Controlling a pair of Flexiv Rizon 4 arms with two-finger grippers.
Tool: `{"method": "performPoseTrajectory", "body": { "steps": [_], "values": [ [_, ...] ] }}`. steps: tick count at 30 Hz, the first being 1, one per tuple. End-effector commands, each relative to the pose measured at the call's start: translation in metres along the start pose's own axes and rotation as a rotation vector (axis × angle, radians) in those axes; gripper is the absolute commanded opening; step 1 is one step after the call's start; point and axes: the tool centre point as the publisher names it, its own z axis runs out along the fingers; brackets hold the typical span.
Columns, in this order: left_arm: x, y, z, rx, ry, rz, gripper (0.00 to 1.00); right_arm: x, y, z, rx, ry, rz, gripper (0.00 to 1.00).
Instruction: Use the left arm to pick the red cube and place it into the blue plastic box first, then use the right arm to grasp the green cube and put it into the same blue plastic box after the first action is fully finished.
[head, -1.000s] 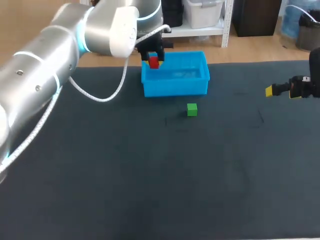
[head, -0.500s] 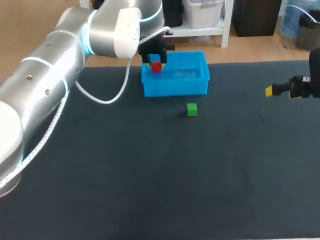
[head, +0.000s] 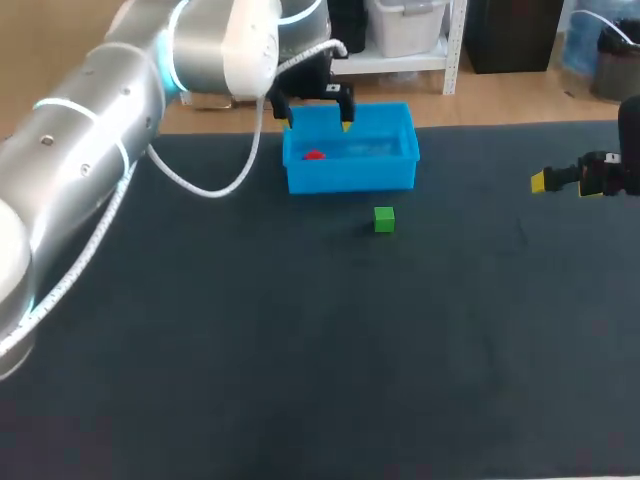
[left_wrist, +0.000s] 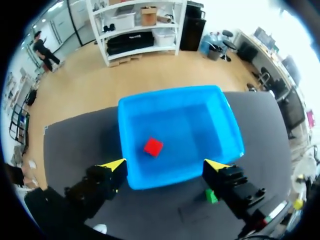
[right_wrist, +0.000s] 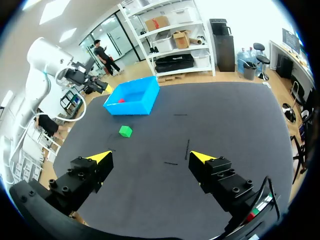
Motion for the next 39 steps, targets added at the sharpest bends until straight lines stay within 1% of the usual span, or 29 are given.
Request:
{"method": "performPoseTrajectory", "body": {
  "steps": [1,3,7,10,13,15,20,24,27,31,34,37,39],
  "values": [
    [0.026,-0.003,-0.026,0.011,-0.033,0.044,1.0,0.0,0.0,0.0,0.0,0.0,0.0,1.0],
    [0.039,-0.006,-0.033,0.018,-0.039,0.056,1.0,0.0,0.0,0.0,0.0,0.0,0.0,1.0],
    [0.068,-0.006,-0.045,0.025,-0.056,0.067,1.0,0.0,0.0,0.0,0.0,0.0,0.0,1.0],
    [0.09,-0.006,-0.055,0.062,-0.107,0.086,1.0,0.0,0.0,0.0,0.0,0.0,0.0,1.0],
    [0.116,-0.006,-0.066,0.071,-0.161,0.111,1.0,0.0,0.0,0.0,0.0,0.0,0.0,1.0],
    [0.129,-0.001,-0.068,0.072,-0.188,0.117,1.0,0.0,0.0,0.0,0.0,0.0,0.0,1.0],
    [0.165,0.001,-0.078,0.053,-0.268,0.156,1.0,0.0,0.0,0.0,0.0,0.0,0.0,1.0],
    [0.188,0.007,-0.084,0.045,-0.323,0.167,1.0,0.0,0.0,0.0,0.0,0.0,0.0,1.0],
    [0.204,0.011,-0.084,0.056,-0.337,0.158,1.0,0.0,0.0,0.0,0.0,0.0,0.0,1.0],
    [0.219,0.021,-0.082,0.081,-0.349,0.122,1.0,0.0,0.0,0.0,0.0,0.0,0.0,1.0],
    [0.227,0.032,-0.083,0.088,-0.369,0.08,1.0,0.0,0.0,0.0,0.0,0.0,0.0,1.0],
    [0.231,0.041,-0.084,0.083,-0.401,0.072,1.0,0.0,0.0,0.0,0.0,0.0,0.0,1.0],
    [0.234,0.044,-0.087,0.078,-0.421,0.091,1.0,0.0,0.0,0.0,0.0,0.0,0.0,1.0]
  ]
}}
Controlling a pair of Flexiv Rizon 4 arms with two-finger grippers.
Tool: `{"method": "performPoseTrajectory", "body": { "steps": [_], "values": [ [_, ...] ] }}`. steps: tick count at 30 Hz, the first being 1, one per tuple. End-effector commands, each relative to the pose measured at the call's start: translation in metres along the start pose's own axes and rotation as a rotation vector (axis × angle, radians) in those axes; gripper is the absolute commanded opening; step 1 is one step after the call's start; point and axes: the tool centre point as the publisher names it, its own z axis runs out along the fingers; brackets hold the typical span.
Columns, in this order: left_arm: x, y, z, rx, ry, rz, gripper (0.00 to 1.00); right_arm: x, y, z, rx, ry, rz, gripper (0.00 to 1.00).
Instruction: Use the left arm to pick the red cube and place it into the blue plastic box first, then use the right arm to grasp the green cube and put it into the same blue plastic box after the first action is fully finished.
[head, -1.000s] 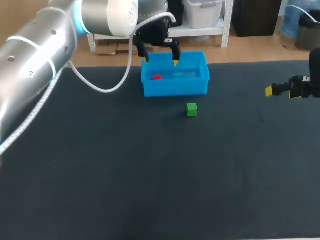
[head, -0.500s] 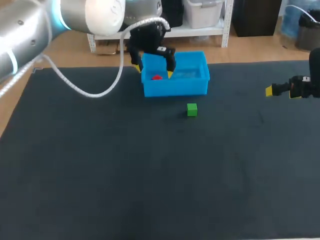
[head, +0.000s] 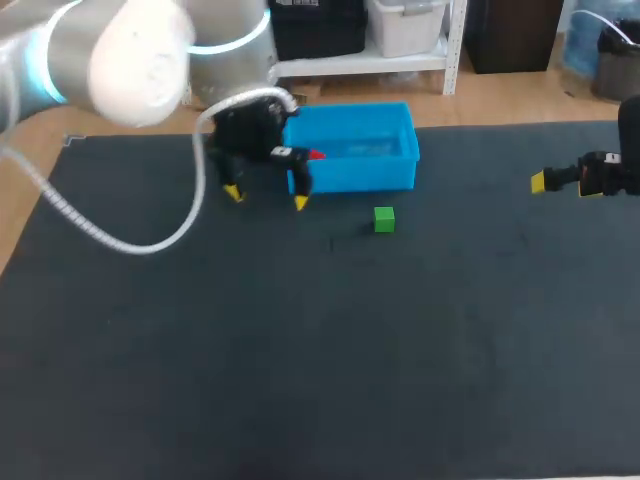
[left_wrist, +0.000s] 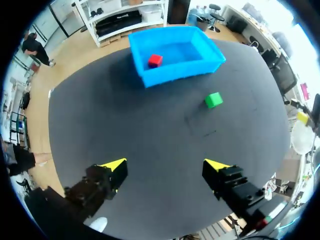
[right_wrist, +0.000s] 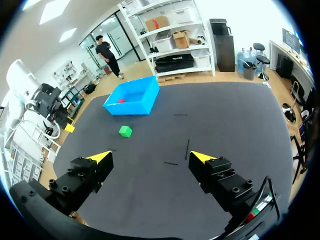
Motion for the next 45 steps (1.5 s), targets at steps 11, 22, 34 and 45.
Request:
{"method": "performPoseTrajectory", "body": {
  "steps": [11,22,34,45],
  "values": [
    [0.061,0.028,-0.017,0.012,-0.671,0.069,1.0,0.0,0.0,0.0,0.0,0.0,0.0,1.0],
    [0.052,0.047,-0.016,0.101,-0.68,0.043,1.0,0.0,0.0,0.0,0.0,0.0,0.0,1.0],
    [0.037,0.049,-0.021,0.156,-0.623,0.083,1.0,0.0,0.0,0.0,0.0,0.0,0.0,1.0],
    [0.032,0.055,-0.025,0.176,-0.587,0.101,1.0,0.0,0.0,0.0,0.0,0.0,0.0,1.0]
  ]
}}
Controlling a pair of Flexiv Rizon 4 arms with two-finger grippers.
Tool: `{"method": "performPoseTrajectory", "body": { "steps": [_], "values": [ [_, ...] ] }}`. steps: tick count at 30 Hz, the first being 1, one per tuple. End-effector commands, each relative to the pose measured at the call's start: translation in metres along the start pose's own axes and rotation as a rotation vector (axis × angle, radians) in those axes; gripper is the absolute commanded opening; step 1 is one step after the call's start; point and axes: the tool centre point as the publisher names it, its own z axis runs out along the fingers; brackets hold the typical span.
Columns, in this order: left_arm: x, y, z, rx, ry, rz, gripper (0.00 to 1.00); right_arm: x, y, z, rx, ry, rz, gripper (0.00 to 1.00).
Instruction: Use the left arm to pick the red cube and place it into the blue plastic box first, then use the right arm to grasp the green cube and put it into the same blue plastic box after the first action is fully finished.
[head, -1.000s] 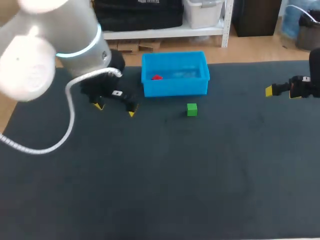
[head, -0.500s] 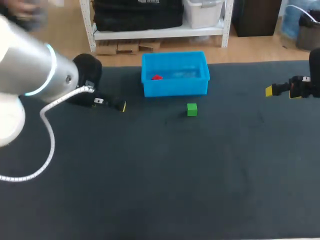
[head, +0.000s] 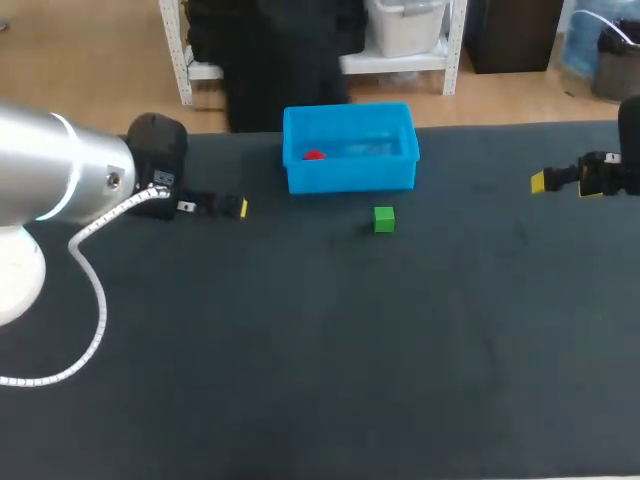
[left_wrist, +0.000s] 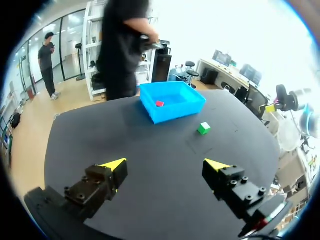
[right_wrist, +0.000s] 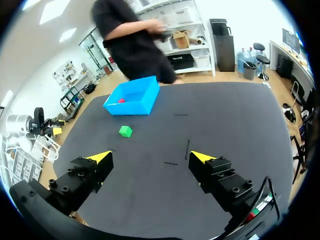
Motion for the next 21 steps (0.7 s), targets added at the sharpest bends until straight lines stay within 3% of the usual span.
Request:
{"method": "performPoseTrajectory", "body": {
  "steps": [1,14,17,21],
  "values": [
    [-0.003,0.005,-0.002,0.002,0.033,-0.008,1.0,0.0,0.0,0.0,0.0,0.0,0.0,1.0],
    [-0.003,0.005,-0.002,0.002,0.033,-0.008,1.0,0.0,0.0,0.0,0.0,0.0,0.0,1.0],
    [-0.003,0.005,-0.002,0.002,0.033,-0.008,1.0,-0.004,0.011,0.003,0.121,0.043,-0.072,1.0],
    [-0.003,0.005,-0.002,0.002,0.033,-0.008,1.0,0.006,0.035,0.019,0.278,0.115,-0.15,1.0]
  ]
}}
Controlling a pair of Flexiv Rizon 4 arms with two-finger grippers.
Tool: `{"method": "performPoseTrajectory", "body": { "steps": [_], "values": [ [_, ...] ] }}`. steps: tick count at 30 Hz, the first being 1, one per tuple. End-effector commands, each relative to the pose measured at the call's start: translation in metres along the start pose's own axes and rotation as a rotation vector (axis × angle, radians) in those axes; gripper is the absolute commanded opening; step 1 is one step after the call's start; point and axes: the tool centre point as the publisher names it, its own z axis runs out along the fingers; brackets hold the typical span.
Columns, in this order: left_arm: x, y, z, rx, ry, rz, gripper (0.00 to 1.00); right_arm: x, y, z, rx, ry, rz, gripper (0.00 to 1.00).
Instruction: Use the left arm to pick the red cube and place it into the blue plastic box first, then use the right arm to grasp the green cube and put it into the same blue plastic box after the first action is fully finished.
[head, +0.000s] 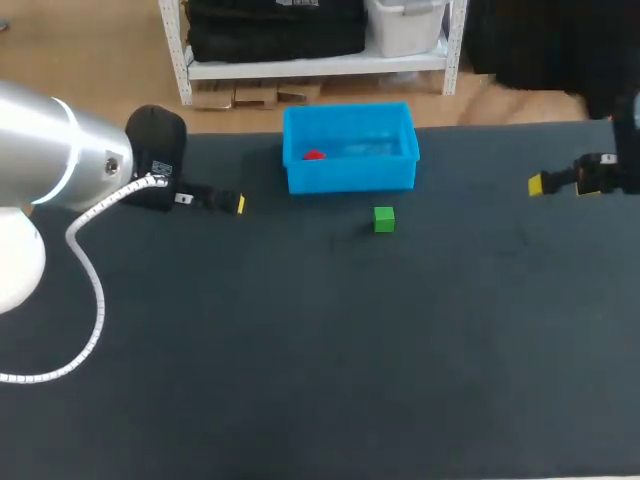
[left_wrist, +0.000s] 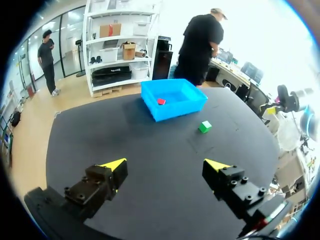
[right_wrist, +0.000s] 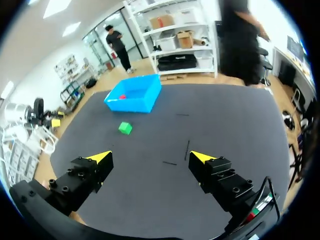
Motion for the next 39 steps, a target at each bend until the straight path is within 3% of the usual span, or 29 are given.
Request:
{"method": "performPoseTrajectory", "body": {
  "steps": [1,8,15,24,26,39],
  "values": [
    [0.0,0.002,0.0,0.007,-0.001,0.001,1.0,0.003,0.034,0.017,0.276,0.092,-0.065,1.0],
    [0.0,0.002,0.0,0.007,-0.001,0.001,1.0,0.021,0.088,0.048,0.419,0.156,-0.143,1.0],
    [0.0,0.002,0.0,0.007,-0.001,0.001,1.0,0.025,0.124,0.067,0.562,0.163,-0.106,1.0],
    [0.0,0.002,0.0,0.007,-0.001,0.001,1.0,0.009,0.141,0.088,0.691,0.17,-0.122,1.0],
    [0.0,0.002,0.0,0.007,-0.001,0.001,1.0,0.005,0.141,0.098,0.684,0.204,-0.139,1.0],
    [0.0,0.002,0.0,0.007,-0.001,0.001,1.0,0.005,0.141,0.098,0.684,0.204,-0.139,1.0]
  ]
}}
